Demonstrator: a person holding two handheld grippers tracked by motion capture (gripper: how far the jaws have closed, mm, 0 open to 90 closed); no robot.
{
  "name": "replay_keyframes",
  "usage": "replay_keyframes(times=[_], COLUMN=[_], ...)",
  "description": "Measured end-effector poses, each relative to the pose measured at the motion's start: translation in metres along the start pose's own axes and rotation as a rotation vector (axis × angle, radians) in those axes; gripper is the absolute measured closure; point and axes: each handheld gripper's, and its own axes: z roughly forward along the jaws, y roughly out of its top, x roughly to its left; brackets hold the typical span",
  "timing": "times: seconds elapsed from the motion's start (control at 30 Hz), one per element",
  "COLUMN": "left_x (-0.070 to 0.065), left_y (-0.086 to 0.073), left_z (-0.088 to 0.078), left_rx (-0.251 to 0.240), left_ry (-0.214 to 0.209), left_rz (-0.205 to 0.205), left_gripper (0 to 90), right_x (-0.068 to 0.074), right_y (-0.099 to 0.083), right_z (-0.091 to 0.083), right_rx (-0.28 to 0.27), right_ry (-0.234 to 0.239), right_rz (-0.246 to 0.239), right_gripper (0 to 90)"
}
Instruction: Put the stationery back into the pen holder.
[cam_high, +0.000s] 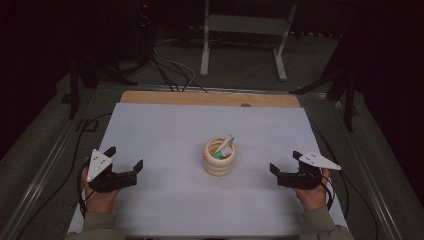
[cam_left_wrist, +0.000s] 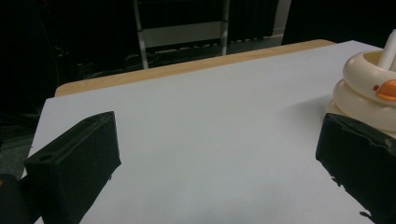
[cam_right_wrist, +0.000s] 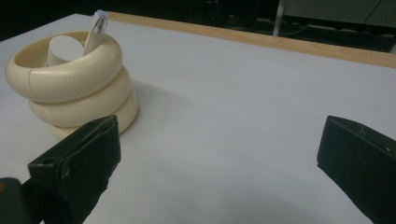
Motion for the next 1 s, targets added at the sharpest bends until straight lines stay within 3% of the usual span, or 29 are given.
replay_keyframes(times=[0.33, 0.57, 1.0], left_x=[0.001, 0.001, 0.000], left_y=[0.000, 0.000, -0.003], left_z=[-0.002, -0.003, 0.001], left_rx=[-0.016, -0.023, -0.006], left_ry=[-0.006, -0.011, 0.002], left_rz=[-0.004, -0.006, -0.010], left_gripper=[0.3, 0.3, 0.3], right_x=[0.000, -0.005, -0.004], right_y=[-0.002, -0.005, -0.008], right_z=[-0.011, -0.020, -0.018], right_rx=[-0.081, -0.125, -0.116], right_ry=[-0.015, -0.031, -0.045], right_rz=[0.008, 0.045, 0.034], right_gripper=[0.2, 0.1, 0.1])
